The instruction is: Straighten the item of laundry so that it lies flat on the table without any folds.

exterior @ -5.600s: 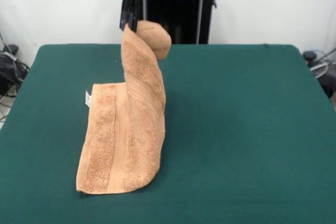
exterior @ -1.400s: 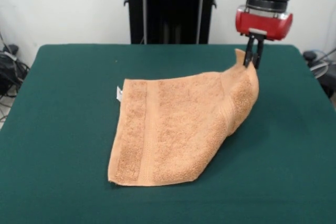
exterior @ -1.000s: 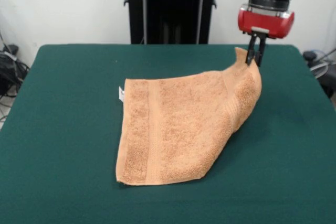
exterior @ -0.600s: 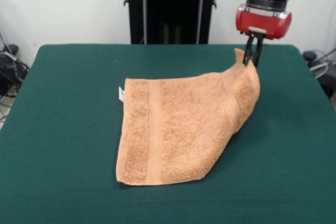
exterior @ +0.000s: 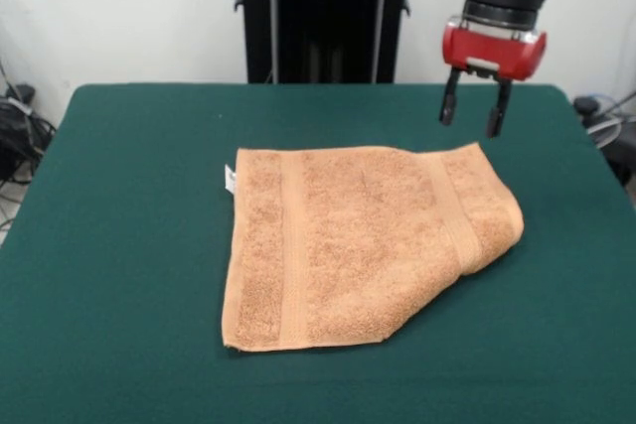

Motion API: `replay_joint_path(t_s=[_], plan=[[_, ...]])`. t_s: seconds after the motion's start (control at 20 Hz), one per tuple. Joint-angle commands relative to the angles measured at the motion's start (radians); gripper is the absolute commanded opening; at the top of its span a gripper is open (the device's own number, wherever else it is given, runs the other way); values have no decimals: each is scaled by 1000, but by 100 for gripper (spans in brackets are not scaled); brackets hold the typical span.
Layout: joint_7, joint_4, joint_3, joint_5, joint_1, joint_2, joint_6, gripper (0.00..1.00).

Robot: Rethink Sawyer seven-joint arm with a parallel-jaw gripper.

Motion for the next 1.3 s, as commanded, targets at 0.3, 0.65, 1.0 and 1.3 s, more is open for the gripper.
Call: replay_joint_path(t_s=[0.3,0.65,1.0,1.3], plan=[[307,27,82,27,-16,41,-38,100],[288,-26,114,7,-79,68,-36,100],[263,-70,138,-10,-131,110,-55,100],[250,-85,146,-15,-149,119,-54,100]])
